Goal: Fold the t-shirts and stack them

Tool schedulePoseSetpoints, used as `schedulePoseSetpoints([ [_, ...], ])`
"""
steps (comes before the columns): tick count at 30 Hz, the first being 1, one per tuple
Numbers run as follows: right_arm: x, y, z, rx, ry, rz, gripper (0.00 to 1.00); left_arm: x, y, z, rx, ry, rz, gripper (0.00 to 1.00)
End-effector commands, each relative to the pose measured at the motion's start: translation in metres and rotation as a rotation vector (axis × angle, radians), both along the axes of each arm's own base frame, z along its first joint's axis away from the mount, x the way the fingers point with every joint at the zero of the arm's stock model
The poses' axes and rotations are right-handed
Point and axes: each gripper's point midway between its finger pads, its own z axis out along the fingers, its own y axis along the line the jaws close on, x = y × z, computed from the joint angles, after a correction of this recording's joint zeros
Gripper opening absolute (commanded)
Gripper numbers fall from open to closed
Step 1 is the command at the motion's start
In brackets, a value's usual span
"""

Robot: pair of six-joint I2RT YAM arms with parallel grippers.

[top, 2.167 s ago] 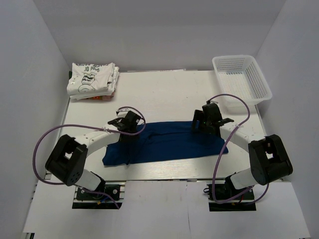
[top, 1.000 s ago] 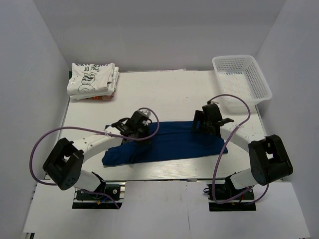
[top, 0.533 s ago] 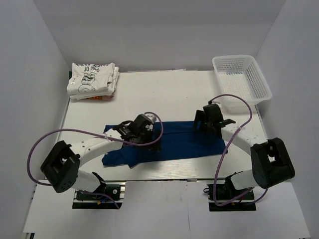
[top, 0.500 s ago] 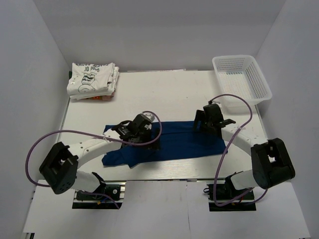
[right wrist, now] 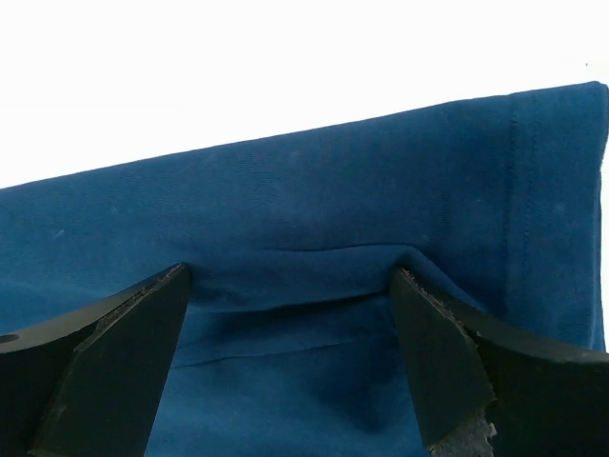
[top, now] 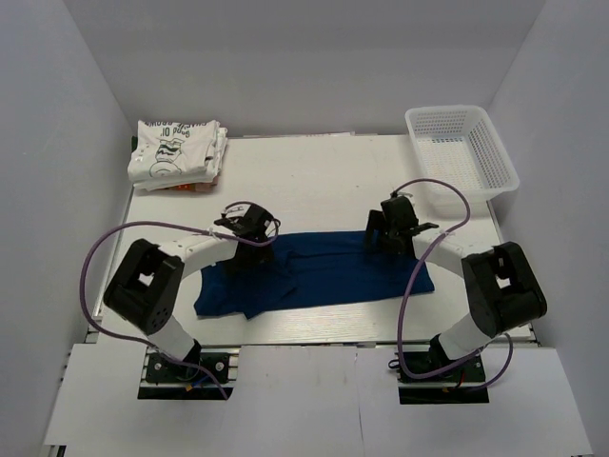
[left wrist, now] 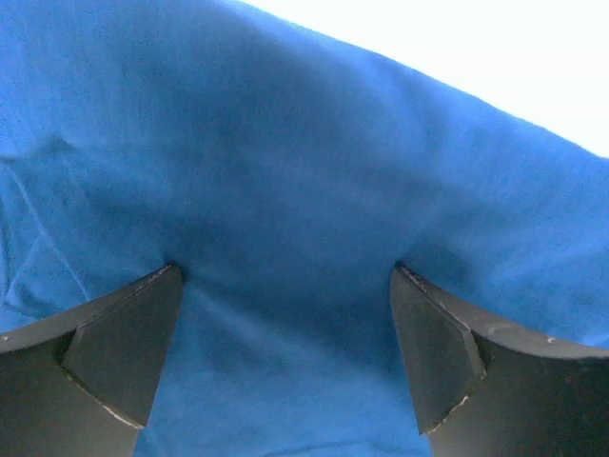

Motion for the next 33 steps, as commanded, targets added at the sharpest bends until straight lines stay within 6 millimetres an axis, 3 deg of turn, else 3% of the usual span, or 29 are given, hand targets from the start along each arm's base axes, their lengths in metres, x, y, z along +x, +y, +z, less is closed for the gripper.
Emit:
schedulePoseSetpoints([
  [1,-0.008,0.004,-0.004,0.029,0.020,-0.003,0.90,0.014,0.007,-0.019,0.008,0.036,0.049,1.00],
  [3,-0.022,0.000,-0.009,0.037,0.046,-0.017,0.90,0.034,0.005,-0.019,-0.006,0.027,0.064,1.00],
  [5,-0.038,0.005,-0.008,0.079,0.063,0.006,0.90,0.048,0.004,-0.037,0.017,0.065,0.046,1.00],
  [6,-0.057,0.006,-0.017,0.096,0.095,0.037,0.90,0.071,-0.003,-0.046,0.012,0.063,0.030,1.00],
  [7,-0.058,0.011,-0.013,0.104,0.083,0.051,0.90,0.088,-0.011,-0.033,-0.012,0.017,0.030,1.00],
  [8,-0.081,0.017,-0.023,0.147,0.132,0.101,0.90,0.100,-0.011,-0.057,0.018,0.051,0.008,1.00],
  [9,-0.087,0.023,-0.021,0.174,0.132,0.134,0.90,0.142,-0.036,-0.042,-0.037,-0.012,-0.032,1.00],
  [11,-0.123,0.044,-0.030,0.244,0.207,0.242,0.90,0.185,-0.056,-0.046,-0.050,-0.035,-0.124,1.00],
  [12,-0.137,0.055,-0.027,0.264,0.213,0.305,0.90,0.231,-0.092,-0.050,-0.125,-0.082,-0.200,1.00],
  [13,-0.153,0.066,-0.028,0.276,0.239,0.368,0.90,0.253,-0.105,-0.053,-0.143,-0.105,-0.227,1.00],
  [14,-0.166,0.067,-0.030,0.271,0.275,0.397,0.90,0.304,-0.135,-0.001,-0.195,-0.252,-0.303,1.00],
  [15,-0.183,0.070,-0.033,0.245,0.321,0.445,0.90,0.314,-0.162,-0.001,-0.292,-0.268,-0.391,1.00],
  [16,-0.195,0.078,-0.031,0.233,0.335,0.519,0.90,0.318,-0.175,-0.042,-0.336,-0.239,-0.422,1.00],
  [17,-0.210,0.080,-0.033,0.218,0.371,0.578,0.90,0.327,-0.191,-0.031,-0.404,-0.291,-0.468,1.00],
  [18,-0.220,0.089,-0.027,0.234,0.395,0.641,0.90,0.331,-0.221,-0.022,-0.550,-0.382,-0.570,1.00],
  [19,-0.225,0.092,-0.025,0.230,0.401,0.678,0.90,0.331,-0.230,-0.017,-0.610,-0.421,-0.587,1.00],
  [20,-0.242,0.099,-0.023,0.211,0.402,0.786,0.90,0.333,-0.234,-0.011,-0.652,-0.457,-0.578,1.00],
  [22,-0.250,0.112,-0.009,0.244,0.388,0.862,0.90,0.340,-0.240,-0.007,-0.707,-0.505,-0.543,1.00],
  [23,-0.260,0.117,-0.006,0.239,0.375,0.947,0.90,0.355,-0.245,0.014,-0.715,-0.565,-0.538,1.00],
  [24,-0.262,0.122,0.001,0.250,0.360,0.982,0.90,0.353,-0.244,-0.014,-0.713,-0.521,-0.521,1.00],
  [25,-0.261,0.127,0.012,0.249,0.322,1.017,0.90,0.359,-0.244,-0.011,-0.711,-0.539,-0.504,1.00],
  [26,-0.256,0.132,0.019,0.233,0.277,1.048,0.90,0.359,-0.240,-0.022,-0.694,-0.535,-0.486,1.00],
  [28,-0.257,0.140,0.035,0.255,0.224,1.108,0.90,0.364,-0.235,-0.014,-0.676,-0.568,-0.452,1.00],
  [31,-0.258,0.151,0.057,0.303,0.132,1.186,0.90,0.364,-0.231,-0.017,-0.651,-0.569,-0.441,1.00],
  [33,-0.258,0.156,0.071,0.326,0.070,1.219,0.90,0.368,-0.234,0.002,-0.666,-0.604,-0.456,1.00],
])
